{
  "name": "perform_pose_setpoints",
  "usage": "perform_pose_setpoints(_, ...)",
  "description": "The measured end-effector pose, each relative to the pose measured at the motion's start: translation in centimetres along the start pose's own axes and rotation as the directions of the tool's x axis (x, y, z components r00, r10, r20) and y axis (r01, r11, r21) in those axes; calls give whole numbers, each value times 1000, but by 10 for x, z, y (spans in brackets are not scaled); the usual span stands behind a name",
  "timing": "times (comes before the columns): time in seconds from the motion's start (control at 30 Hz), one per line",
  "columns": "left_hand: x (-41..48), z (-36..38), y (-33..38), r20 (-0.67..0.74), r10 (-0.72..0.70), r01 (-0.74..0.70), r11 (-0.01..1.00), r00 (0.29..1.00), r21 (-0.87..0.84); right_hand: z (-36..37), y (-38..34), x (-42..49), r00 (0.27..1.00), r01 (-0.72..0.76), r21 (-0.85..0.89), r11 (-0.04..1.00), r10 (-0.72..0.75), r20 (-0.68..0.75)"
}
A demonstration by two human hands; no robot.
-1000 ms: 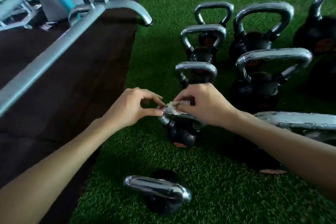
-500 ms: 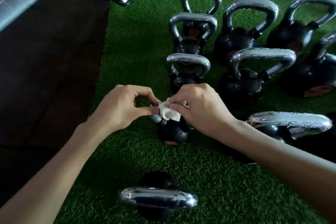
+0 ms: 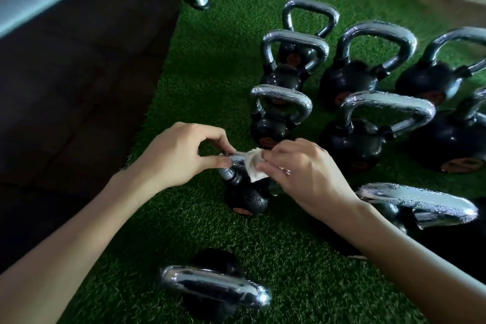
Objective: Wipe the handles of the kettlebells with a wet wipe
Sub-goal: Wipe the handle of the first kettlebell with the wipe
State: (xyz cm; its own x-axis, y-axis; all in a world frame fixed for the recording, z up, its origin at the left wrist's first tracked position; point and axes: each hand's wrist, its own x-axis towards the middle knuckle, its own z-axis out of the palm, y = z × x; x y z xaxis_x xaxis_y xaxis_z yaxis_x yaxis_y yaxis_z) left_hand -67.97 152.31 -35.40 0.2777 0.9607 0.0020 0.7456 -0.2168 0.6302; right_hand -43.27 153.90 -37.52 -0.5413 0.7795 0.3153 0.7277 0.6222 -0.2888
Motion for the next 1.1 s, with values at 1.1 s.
perform_pose_setpoints(1.1,7,1,15,-5,-113,113,986,994,125,2,-9,5,943,-262,421,869,323,-81)
